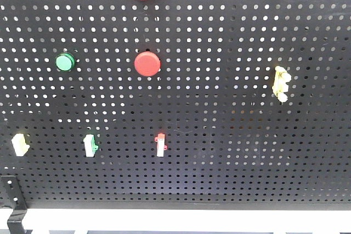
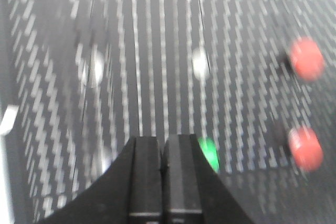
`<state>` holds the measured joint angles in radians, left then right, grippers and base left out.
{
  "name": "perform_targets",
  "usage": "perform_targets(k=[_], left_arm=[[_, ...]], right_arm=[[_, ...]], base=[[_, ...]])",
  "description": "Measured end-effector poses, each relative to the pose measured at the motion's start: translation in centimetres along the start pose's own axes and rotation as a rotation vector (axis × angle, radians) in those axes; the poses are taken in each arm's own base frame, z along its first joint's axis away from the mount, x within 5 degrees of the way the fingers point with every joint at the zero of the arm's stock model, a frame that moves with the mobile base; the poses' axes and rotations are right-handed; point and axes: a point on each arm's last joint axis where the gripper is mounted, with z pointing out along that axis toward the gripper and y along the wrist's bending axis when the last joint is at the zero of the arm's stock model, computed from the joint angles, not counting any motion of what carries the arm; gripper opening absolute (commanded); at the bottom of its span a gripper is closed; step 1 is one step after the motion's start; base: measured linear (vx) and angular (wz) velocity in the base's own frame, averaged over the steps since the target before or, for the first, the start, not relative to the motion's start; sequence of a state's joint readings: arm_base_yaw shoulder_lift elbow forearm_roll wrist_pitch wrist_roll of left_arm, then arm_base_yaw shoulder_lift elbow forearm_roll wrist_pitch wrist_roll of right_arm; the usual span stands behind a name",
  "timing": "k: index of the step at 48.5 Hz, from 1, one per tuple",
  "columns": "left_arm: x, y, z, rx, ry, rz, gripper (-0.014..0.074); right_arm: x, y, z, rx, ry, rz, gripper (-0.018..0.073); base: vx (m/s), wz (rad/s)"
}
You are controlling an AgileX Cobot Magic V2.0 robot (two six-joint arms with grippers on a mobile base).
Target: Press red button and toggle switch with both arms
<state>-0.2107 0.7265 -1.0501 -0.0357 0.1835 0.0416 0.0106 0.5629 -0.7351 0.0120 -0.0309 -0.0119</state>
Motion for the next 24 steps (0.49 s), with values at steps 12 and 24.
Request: perform_targets(k=[12,24], left_arm=[[-0.7,0.0,0.7,0.004,0.022,0.003,0.0001],[2.0,-2.8,5.4,0.18,0.163,0.102,0.0001]], right_arm=[[1.4,0.0,1.5,0.003,0.098,0.078,-0.0003],[1.7,0.0,1.4,0.006,0.131,0.103,-0.0003]], base=[[0.0,0.0],[0.0,0.01]])
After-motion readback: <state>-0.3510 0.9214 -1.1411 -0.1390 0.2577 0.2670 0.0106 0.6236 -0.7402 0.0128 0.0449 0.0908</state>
